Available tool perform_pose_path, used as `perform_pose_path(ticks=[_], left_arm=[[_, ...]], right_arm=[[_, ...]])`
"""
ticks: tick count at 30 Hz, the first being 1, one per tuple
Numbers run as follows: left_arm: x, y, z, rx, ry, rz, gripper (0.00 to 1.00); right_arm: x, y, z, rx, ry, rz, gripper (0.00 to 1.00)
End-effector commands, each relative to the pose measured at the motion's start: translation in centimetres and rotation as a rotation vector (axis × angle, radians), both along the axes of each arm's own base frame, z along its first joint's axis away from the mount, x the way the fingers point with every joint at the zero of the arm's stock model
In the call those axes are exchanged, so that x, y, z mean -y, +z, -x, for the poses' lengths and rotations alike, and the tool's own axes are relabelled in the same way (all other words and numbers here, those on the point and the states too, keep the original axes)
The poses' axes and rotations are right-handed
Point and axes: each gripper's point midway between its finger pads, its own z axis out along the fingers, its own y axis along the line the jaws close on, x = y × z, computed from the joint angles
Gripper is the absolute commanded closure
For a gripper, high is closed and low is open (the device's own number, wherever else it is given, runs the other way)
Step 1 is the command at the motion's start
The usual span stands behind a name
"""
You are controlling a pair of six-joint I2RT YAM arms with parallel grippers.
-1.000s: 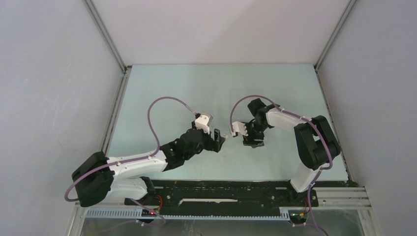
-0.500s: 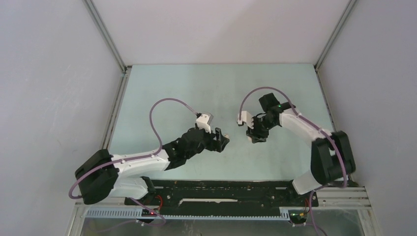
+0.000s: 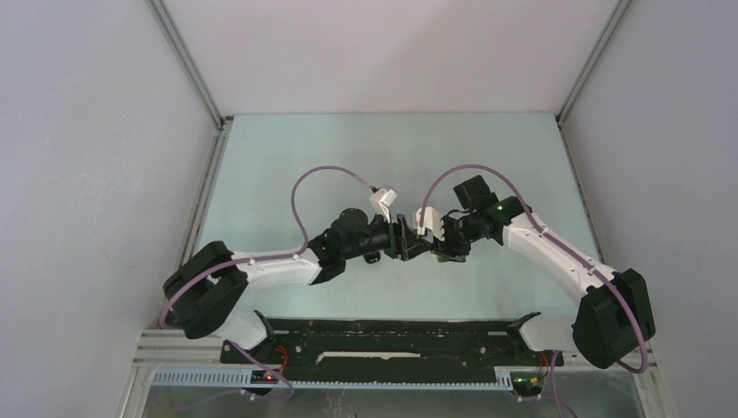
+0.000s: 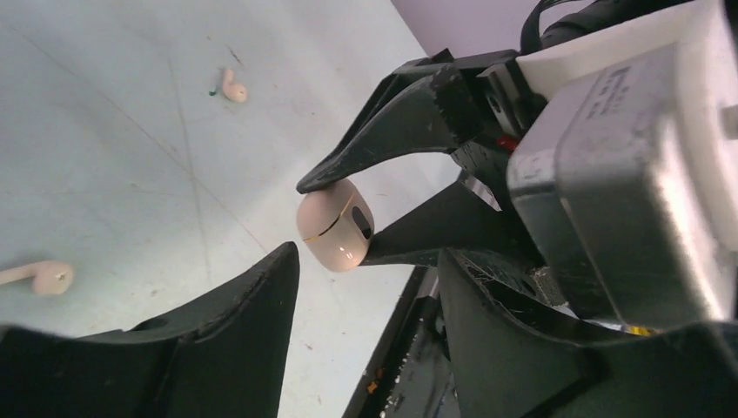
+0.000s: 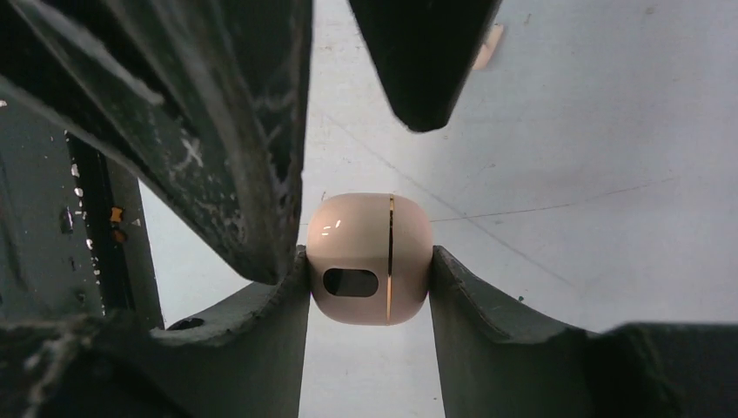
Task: Insert the wireless bluetooth earbuds into the charging case
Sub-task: Pick up the charging case at the center of the board.
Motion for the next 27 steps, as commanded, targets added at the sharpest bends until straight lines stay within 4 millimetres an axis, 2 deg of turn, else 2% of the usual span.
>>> perform_pose_path(ticks=[1, 5, 10, 19, 22, 27], left_arm=[[1.6, 2.4, 0.2, -0.015, -0.074, 0.083, 0.36], [1.6, 1.4, -0.4, -0.057, -0.049, 0.062, 0.37], [1.8, 1.3, -0.6, -0.084, -0.058, 0.087, 0.40], [2.2, 1.3, -0.3, -0.098, -0.084, 0.107, 0.54], [2.2, 1.3, -0.3, -0.099, -0.091, 0.110, 0.65], [2.5, 1.9, 0.4, -0.078, -0.143, 0.155, 0.91]], right_arm=[[-0.8, 2.3, -0.7, 0.081, -0.027, -0.055, 0.62], [-1.3, 3.6, -0.7, 0.121, -0.026, -0.085, 0.62], [-1.8, 4.2, -0.1, 0.139, -0.011, -0.094, 0.61], [-2.5, 5.1, -0.2, 0.170, -0.016, -0.119, 0.60], [-2.6, 5.2, -0.3, 0.178, -0.021, -0.120, 0.60], [-3.0, 5.6, -0.6, 0.183, -0.040, -0.137, 0.53]])
